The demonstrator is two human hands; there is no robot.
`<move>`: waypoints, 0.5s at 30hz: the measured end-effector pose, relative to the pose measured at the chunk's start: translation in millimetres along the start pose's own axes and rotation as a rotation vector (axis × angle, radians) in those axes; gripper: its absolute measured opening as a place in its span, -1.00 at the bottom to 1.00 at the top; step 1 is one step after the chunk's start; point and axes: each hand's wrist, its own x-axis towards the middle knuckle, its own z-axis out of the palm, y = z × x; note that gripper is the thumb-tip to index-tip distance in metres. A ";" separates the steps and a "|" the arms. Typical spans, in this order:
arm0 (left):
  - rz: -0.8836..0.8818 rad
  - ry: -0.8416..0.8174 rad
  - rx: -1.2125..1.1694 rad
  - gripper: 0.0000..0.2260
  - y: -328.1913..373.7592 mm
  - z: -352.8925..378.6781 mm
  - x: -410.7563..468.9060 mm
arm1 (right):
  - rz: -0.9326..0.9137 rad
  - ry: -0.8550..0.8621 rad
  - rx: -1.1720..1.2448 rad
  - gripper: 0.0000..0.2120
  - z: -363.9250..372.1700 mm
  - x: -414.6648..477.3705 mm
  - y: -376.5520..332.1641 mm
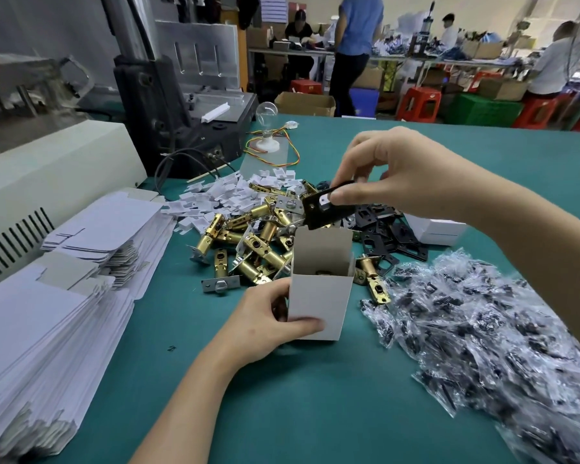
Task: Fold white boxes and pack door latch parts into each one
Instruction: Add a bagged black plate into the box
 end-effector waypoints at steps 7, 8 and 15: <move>0.040 0.074 0.028 -0.57 0.6 0.2 -1.1 | -0.028 -0.159 -0.191 -0.95 3.9 -3.3 -7.8; 0.048 0.086 0.033 -0.55 1.2 0.1 -1.2 | -0.025 -0.173 -0.251 -0.94 6.2 -4.0 -9.5; 0.094 0.115 0.098 -0.54 0.5 0.1 -2.2 | -0.077 -0.191 -0.558 -0.86 23.2 -4.1 -30.2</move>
